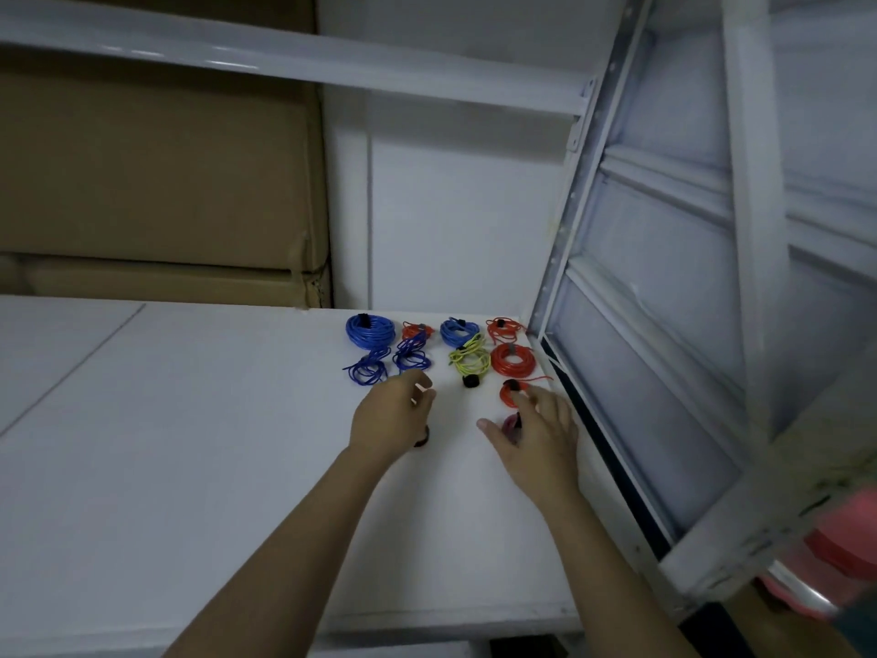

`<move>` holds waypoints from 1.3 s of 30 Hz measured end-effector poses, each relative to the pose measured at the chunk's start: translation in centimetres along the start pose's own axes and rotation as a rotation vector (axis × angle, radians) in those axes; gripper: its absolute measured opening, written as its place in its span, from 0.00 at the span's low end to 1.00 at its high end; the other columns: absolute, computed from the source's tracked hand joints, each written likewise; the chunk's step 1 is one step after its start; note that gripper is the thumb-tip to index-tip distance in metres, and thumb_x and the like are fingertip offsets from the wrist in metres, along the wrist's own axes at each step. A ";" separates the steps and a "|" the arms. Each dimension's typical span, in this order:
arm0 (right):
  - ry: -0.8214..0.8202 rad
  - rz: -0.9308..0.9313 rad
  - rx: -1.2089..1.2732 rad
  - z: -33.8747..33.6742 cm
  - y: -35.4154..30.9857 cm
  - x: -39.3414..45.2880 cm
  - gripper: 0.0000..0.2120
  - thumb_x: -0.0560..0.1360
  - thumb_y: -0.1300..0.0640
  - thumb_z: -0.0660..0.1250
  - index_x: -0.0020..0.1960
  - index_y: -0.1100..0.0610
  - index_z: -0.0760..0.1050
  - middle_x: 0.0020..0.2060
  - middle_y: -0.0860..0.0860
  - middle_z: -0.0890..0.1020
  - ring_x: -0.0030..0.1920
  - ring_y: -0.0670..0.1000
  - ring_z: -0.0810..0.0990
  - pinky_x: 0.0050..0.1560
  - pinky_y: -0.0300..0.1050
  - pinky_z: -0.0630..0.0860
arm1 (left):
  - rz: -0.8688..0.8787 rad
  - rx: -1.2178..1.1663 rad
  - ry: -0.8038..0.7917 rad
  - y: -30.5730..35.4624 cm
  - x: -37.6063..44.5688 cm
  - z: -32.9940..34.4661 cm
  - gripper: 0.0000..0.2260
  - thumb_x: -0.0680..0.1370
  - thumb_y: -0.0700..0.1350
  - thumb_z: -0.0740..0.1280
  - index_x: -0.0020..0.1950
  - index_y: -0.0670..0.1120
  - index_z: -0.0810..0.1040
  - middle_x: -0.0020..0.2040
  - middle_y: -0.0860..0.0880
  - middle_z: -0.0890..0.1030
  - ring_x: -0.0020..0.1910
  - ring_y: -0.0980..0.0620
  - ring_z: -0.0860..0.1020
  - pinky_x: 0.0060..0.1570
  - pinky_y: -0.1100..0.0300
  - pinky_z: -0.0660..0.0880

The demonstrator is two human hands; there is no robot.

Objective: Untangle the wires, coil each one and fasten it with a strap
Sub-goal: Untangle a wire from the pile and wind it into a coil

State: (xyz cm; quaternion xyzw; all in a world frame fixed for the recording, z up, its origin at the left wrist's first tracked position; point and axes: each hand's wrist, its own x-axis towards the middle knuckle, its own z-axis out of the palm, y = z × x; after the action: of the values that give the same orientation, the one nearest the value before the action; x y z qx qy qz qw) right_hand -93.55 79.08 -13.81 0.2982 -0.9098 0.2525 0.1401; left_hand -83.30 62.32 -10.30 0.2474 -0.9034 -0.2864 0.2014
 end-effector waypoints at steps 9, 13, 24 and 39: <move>-0.139 -0.450 0.184 4.6 -14.9 1.7 0.16 0.76 0.57 0.66 0.63 0.57 0.77 0.60 0.55 0.76 0.63 0.57 0.70 0.63 0.49 0.65 | -0.188 0.414 0.327 -10.0 -6.2 -10.8 0.15 0.80 0.48 0.62 0.66 0.47 0.74 0.59 0.47 0.78 0.57 0.45 0.75 0.52 0.54 0.74; -0.246 -0.628 0.201 7.9 -24.9 1.0 0.17 0.78 0.54 0.62 0.66 0.54 0.73 0.63 0.52 0.73 0.64 0.54 0.67 0.62 0.48 0.65 | -0.386 0.570 0.388 -16.1 -10.4 -18.4 0.17 0.80 0.49 0.61 0.69 0.46 0.71 0.63 0.45 0.75 0.60 0.43 0.73 0.54 0.53 0.71; -0.435 -0.836 0.196 15.9 -52.2 -2.3 0.17 0.79 0.54 0.60 0.68 0.53 0.69 0.64 0.53 0.71 0.65 0.55 0.66 0.61 0.48 0.66 | -0.781 0.798 0.382 -34.0 -19.3 -39.7 0.17 0.80 0.47 0.60 0.68 0.44 0.69 0.64 0.42 0.73 0.61 0.41 0.72 0.58 0.49 0.71; -0.462 -0.944 0.183 28.0 -84.0 -2.8 0.17 0.80 0.54 0.59 0.67 0.56 0.71 0.62 0.56 0.72 0.62 0.57 0.68 0.58 0.49 0.69 | -0.814 0.820 0.364 -56.0 -18.0 -58.1 0.16 0.80 0.49 0.60 0.67 0.45 0.69 0.64 0.43 0.74 0.61 0.42 0.72 0.57 0.50 0.72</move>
State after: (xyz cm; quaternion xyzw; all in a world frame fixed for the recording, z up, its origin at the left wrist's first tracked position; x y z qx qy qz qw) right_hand -42.79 6.90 -6.68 0.7340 -0.6579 0.1682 0.0080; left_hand -21.04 8.24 -5.02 0.6758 -0.7238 0.0783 0.1153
